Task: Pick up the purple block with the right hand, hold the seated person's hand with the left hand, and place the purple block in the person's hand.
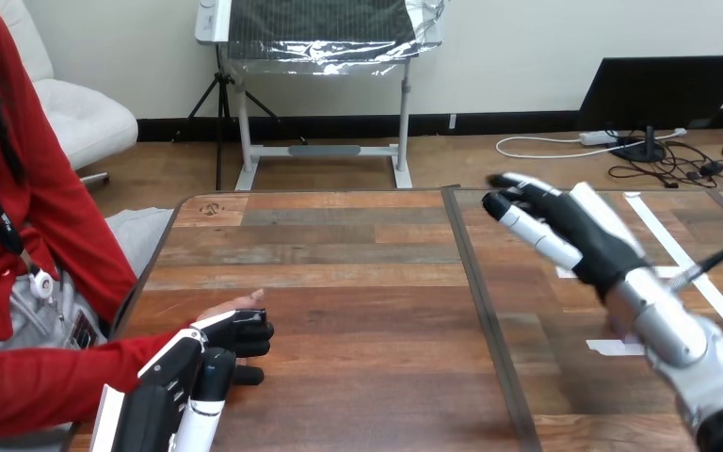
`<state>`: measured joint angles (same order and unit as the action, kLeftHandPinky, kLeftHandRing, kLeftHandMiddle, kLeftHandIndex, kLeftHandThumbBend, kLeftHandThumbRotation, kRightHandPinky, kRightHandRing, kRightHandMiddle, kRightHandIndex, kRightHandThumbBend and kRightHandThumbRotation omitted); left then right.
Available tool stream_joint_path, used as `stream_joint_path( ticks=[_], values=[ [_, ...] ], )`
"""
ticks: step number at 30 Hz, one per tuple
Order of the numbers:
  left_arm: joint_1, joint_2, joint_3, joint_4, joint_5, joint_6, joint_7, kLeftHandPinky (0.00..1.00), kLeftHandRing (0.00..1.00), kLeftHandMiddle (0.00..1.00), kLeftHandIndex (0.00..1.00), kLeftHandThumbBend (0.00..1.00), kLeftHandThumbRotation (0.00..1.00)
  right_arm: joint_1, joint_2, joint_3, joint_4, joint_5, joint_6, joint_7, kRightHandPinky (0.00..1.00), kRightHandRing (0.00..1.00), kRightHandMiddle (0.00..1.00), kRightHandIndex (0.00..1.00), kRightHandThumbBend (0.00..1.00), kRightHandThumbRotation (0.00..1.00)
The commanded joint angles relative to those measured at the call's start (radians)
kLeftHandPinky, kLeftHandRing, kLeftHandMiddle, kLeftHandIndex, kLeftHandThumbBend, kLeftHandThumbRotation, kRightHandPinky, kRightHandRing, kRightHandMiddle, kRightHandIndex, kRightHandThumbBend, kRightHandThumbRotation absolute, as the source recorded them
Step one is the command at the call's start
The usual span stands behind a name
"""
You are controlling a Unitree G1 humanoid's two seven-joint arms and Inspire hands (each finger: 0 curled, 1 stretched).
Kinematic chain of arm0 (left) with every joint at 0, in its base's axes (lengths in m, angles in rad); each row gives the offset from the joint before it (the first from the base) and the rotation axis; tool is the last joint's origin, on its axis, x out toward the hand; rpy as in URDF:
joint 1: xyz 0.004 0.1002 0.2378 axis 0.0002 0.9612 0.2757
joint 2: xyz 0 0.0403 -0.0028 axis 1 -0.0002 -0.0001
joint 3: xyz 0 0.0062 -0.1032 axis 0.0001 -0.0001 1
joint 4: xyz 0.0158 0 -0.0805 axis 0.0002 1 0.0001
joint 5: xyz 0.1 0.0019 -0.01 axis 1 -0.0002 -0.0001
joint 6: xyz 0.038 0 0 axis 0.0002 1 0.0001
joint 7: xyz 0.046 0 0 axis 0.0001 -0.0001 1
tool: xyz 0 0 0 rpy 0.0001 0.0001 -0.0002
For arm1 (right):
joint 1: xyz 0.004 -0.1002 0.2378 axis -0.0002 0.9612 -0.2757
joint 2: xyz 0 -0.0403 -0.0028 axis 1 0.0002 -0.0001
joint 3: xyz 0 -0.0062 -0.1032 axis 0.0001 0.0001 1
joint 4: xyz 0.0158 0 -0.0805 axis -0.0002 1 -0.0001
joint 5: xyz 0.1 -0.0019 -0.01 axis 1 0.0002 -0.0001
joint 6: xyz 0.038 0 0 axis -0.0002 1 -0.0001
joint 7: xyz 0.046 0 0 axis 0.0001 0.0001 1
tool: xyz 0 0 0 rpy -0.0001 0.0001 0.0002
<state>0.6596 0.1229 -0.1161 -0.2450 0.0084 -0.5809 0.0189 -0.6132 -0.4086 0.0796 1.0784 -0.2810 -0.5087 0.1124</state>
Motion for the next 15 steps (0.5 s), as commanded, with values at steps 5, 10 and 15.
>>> stream_joint_path(
  ticks=[5,10,15],
  values=[
    [-0.08,-0.047,-0.003,-0.019,0.014,-0.017,0.01,0.61,0.7,0.7,0.67,0.58,0.93,-0.269,-0.082,0.072,0.139,-0.131,0.064,-0.13,0.81,0.89,0.91,0.91,0.76,0.98],
    [-0.081,-0.046,-0.004,-0.018,0.014,-0.021,0.009,0.61,0.7,0.7,0.67,0.58,0.93,-0.291,-0.09,0.076,0.17,-0.148,0.084,-0.14,0.81,0.89,0.91,0.91,0.72,0.94],
    [-0.082,-0.045,-0.006,-0.015,0.009,-0.023,0.005,0.6,0.69,0.7,0.66,0.57,0.92,-0.31,-0.098,0.086,0.193,-0.166,0.112,-0.146,0.8,0.88,0.91,0.92,0.69,0.9]
  ],
)
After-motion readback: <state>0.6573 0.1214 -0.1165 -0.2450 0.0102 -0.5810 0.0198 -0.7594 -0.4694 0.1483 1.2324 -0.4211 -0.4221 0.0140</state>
